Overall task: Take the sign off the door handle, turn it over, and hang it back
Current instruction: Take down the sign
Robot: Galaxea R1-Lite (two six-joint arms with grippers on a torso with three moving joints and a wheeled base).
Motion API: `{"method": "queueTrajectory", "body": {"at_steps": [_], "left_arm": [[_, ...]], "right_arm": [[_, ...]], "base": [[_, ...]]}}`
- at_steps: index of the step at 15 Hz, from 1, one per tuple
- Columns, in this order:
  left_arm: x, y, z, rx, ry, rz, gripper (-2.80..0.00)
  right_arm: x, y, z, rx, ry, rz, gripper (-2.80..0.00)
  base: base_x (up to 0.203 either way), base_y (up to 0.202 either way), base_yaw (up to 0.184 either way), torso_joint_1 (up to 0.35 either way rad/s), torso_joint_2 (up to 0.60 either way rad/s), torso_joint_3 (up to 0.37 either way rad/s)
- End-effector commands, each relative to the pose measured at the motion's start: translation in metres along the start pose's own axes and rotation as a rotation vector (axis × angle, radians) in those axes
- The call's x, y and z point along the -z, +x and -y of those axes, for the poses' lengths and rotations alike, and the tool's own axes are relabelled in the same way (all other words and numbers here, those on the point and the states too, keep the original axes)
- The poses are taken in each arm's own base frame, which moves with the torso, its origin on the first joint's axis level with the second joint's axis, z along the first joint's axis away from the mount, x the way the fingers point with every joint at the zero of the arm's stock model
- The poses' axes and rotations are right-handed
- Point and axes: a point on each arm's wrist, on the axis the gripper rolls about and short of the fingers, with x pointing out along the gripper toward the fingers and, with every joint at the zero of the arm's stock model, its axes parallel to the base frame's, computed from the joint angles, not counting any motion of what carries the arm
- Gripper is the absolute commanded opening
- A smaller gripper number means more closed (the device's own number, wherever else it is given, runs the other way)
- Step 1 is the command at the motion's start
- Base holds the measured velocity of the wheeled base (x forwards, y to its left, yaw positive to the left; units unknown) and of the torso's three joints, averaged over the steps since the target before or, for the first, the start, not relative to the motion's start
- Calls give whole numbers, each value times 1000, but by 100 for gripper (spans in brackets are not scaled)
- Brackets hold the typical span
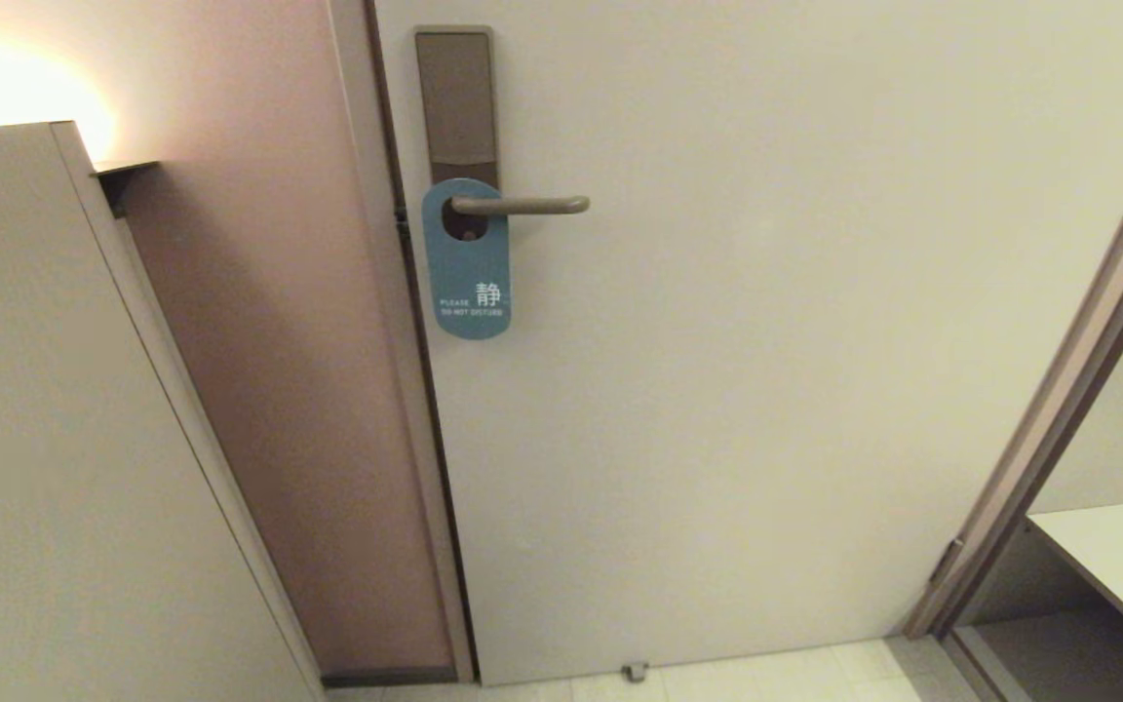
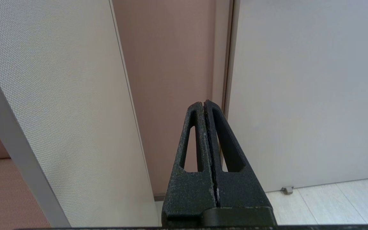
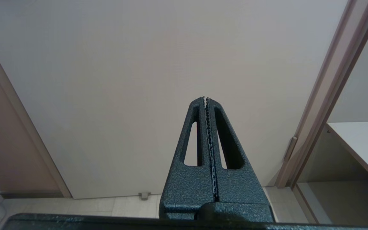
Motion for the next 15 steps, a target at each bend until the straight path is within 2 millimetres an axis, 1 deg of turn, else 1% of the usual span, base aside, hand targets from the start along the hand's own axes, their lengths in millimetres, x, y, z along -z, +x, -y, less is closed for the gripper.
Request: {"method": "queueTrajectory", "body": {"at_steps": [1, 8, 10, 12, 15], "left_arm": [[0, 0, 0, -1, 1, 1, -280], [-2, -1, 0, 12, 36, 4, -280], [-14, -1, 1, 34, 30, 9, -280], [-33, 3, 1, 54, 8, -23, -280], [-62, 19, 1, 111, -51, -79, -280]], "right_arm": [[0, 0, 0, 1, 1, 1, -280], [0, 0, 0, 1, 1, 1, -280], [0, 0, 0, 1, 1, 1, -280], [0, 0, 0, 1, 1, 1, -280], [0, 0, 0, 1, 1, 1, -280]], "base": [[0, 0, 0, 0, 0, 0], [0, 0, 0, 0, 0, 0], [0, 0, 0, 0, 0, 0], [0, 0, 0, 0, 0, 0], [0, 0, 0, 0, 0, 0]]}}
